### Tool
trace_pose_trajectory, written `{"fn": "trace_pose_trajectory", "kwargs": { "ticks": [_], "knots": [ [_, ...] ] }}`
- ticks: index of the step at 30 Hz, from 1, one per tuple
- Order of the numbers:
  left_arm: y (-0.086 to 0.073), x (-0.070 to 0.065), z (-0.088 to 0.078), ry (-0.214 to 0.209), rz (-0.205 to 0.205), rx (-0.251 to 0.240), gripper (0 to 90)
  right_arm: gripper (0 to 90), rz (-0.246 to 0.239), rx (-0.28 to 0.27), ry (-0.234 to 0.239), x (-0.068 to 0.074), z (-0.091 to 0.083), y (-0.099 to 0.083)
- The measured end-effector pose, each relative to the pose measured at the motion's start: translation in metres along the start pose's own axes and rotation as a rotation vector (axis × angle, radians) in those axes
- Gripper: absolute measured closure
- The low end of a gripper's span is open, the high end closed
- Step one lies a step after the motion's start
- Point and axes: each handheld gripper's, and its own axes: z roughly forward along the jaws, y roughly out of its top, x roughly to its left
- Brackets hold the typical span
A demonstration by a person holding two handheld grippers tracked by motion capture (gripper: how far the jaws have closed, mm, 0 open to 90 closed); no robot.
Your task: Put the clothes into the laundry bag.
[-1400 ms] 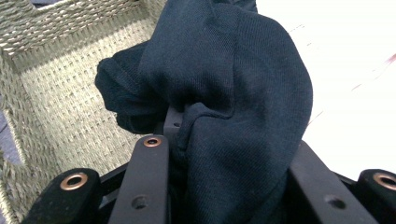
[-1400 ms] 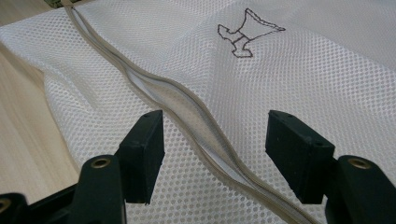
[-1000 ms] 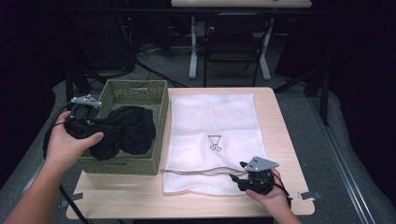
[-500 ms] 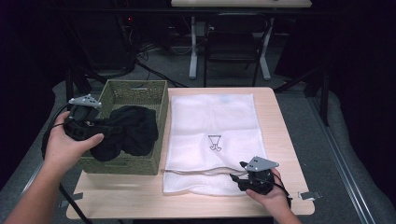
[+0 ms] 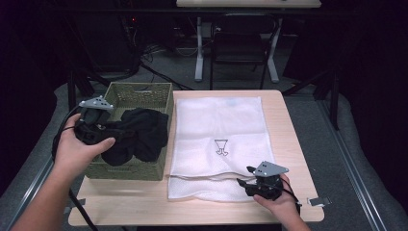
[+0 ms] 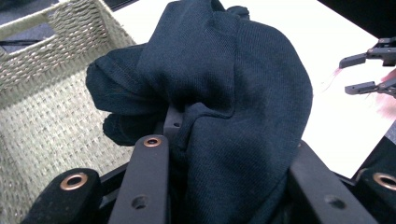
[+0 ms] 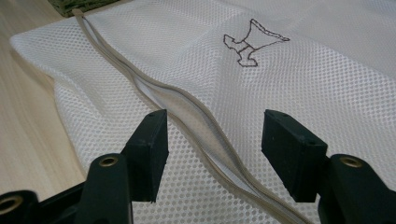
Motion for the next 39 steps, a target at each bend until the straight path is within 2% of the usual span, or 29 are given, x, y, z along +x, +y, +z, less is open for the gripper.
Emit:
{"fn": "trace_pose_trajectory", "kwargs": {
  "ticks": [13,21,23,29,39],
  "knots": [
    [0.012,-0.017,0.003,-0.032,0.045,-0.018,69.4,41.7,0.007,-0.034,0.006,0.001,-0.002,0.002],
    [0.018,-0.027,0.011,-0.054,0.065,-0.024,69.4,43.0,-0.018,-0.041,0.015,0.002,-0.003,0.003],
    [0.02,-0.029,0.013,-0.058,0.07,-0.024,69.4,43.2,-0.029,-0.041,0.012,0.003,-0.003,0.003],
    [0.026,-0.035,0.016,-0.068,0.084,-0.032,69.4,45.3,-0.017,-0.035,0.019,0.004,-0.002,0.004],
    [0.03,-0.043,0.022,-0.087,0.1,-0.034,69.4,46.9,-0.03,-0.024,0.01,0.004,0.001,0.006]
  ]
}}
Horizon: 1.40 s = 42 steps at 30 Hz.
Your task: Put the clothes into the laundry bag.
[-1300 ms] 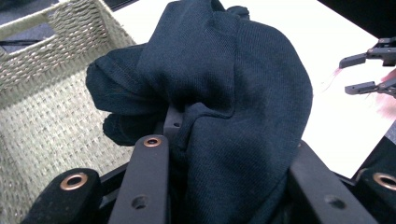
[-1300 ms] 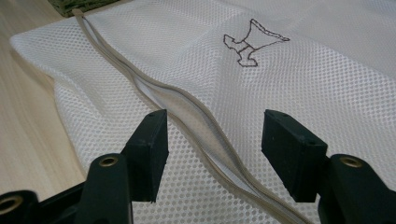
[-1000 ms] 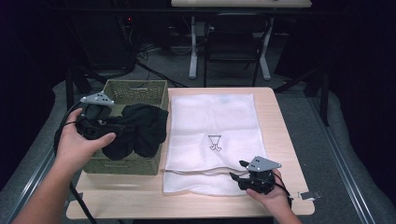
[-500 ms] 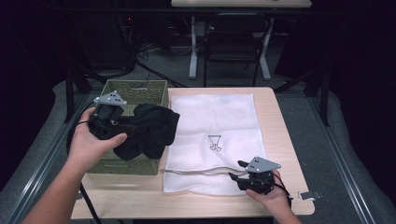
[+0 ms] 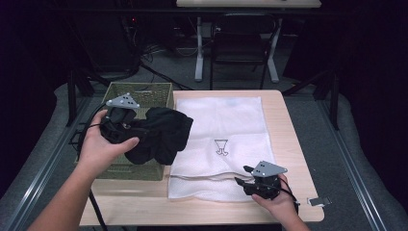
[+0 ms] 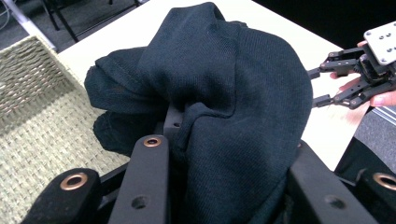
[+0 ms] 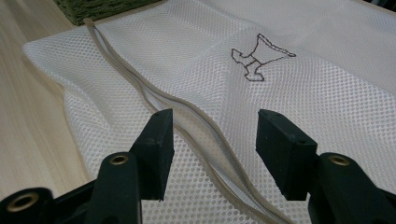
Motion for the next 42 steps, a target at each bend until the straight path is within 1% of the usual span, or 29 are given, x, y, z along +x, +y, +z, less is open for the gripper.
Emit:
{"fn": "trace_pose_trajectory", "kwargs": {
  "ticks": [7,12,17,25,28,33,35,38,42],
  "knots": [
    [0.004,-0.007,0.006,-0.022,0.014,-0.007,69.4,49.9,-0.002,0.007,0.0,0.0,0.002,0.001],
    [0.005,-0.01,0.013,-0.036,0.016,-0.007,69.4,51.5,-0.009,0.008,0.002,0.0,0.004,0.002],
    [0.001,-0.012,0.021,-0.053,0.011,-0.006,69.3,51.5,-0.016,0.012,0.004,0.001,0.006,0.002],
    [-0.004,-0.015,0.032,-0.074,0.01,-0.008,69.3,50.8,-0.011,0.019,0.013,0.002,0.007,0.003],
    [-0.007,-0.016,0.036,-0.078,0.008,-0.012,69.4,50.4,-0.02,0.03,0.018,0.004,0.006,0.005],
    [-0.012,-0.017,0.043,-0.088,0.005,-0.012,69.3,47.4,-0.018,0.039,0.041,0.005,0.007,0.009],
    [-0.014,-0.018,0.045,-0.089,0.002,-0.011,69.3,47.4,-0.03,0.044,0.042,0.006,0.007,0.012],
    [-0.017,-0.018,0.047,-0.083,0.0,-0.009,69.3,47.9,-0.02,0.043,0.055,0.006,0.008,0.015],
    [-0.021,-0.019,0.048,-0.079,-0.007,-0.011,69.3,50.4,-0.023,0.053,0.051,0.003,0.011,0.02]
  ]
}}
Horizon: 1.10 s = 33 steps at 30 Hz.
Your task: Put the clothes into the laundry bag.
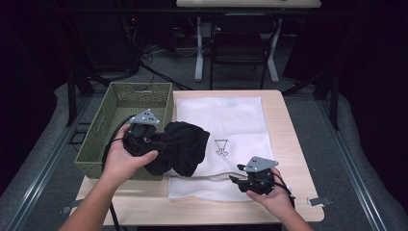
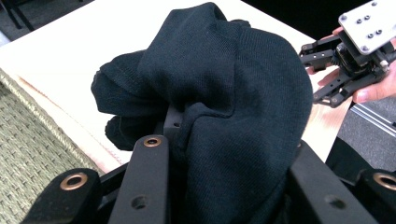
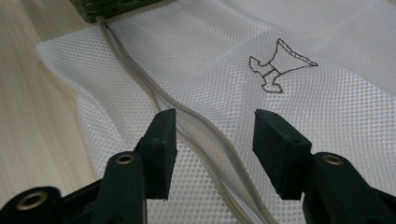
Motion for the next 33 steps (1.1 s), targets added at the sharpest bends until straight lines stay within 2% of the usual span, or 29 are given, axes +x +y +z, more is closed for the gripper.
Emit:
{"fn": "trace_pose_trajectory", "kwargs": {
  "ticks": [6,17,18,24,33],
  "knots": [
    [-0.007,-0.002,0.004,-0.002,-0.006,-0.004,69.3,57.9,0.029,0.028,0.009,-0.01,0.006,0.006],
    [-0.018,-0.006,0.009,-0.004,-0.025,-0.018,69.3,66.1,0.042,0.009,0.026,-0.024,0.012,0.019],
    [-0.019,-0.005,0.01,-0.005,-0.026,-0.02,69.3,66.3,0.05,0.007,0.031,-0.024,0.013,0.02],
    [-0.023,-0.008,0.012,0.01,-0.026,-0.026,69.3,67.8,0.033,0.011,0.035,-0.024,0.012,0.017],
    [-0.029,-0.013,0.015,0.006,-0.035,-0.038,69.3,65.8,-0.002,0.067,0.039,-0.017,0.018,0.005]
  ]
}}
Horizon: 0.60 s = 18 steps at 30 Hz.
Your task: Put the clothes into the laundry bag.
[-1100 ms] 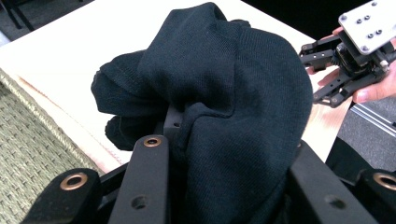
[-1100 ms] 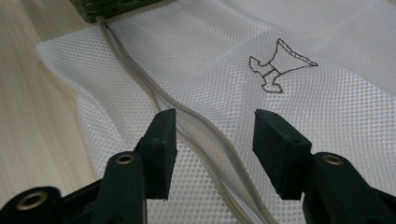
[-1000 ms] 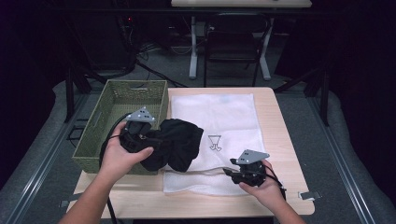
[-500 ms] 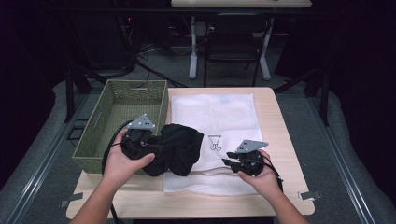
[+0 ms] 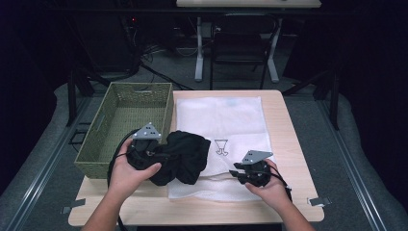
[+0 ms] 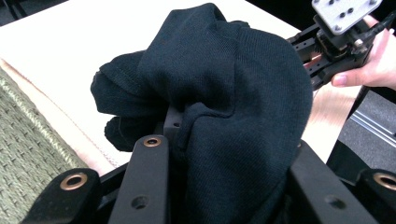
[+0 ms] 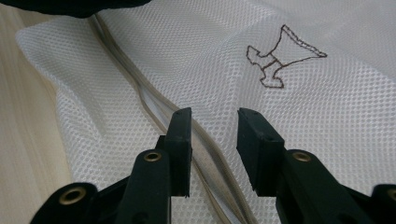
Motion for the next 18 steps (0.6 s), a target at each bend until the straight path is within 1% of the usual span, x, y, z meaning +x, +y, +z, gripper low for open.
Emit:
{"fn": "trace_pose_trajectory", "kwargs": {
  "ticks": [4,7,11,15,17,18],
  "knots": [
    [-0.002,0.0,0.001,-0.004,-0.007,-0.007,69.3,64.5,-0.012,0.025,0.001,0.001,0.005,-0.004],
    [-0.004,0.0,0.002,-0.006,-0.009,-0.011,69.3,60.9,-0.018,0.033,-0.001,0.001,0.009,-0.006],
    [-0.006,0.001,0.003,-0.009,-0.013,-0.004,69.3,60.3,-0.036,0.05,-0.009,0.002,0.012,-0.009],
    [-0.007,0.001,0.004,-0.011,-0.016,-0.009,69.3,60.0,-0.038,0.07,-0.015,0.002,0.015,-0.011],
    [-0.007,0.001,0.004,-0.018,-0.017,-0.007,69.3,59.3,-0.049,0.081,-0.017,0.001,0.017,-0.011],
    [-0.008,0.001,0.004,-0.022,-0.019,-0.009,69.3,58.7,-0.044,0.087,-0.018,0.002,0.018,-0.011]
  ]
}}
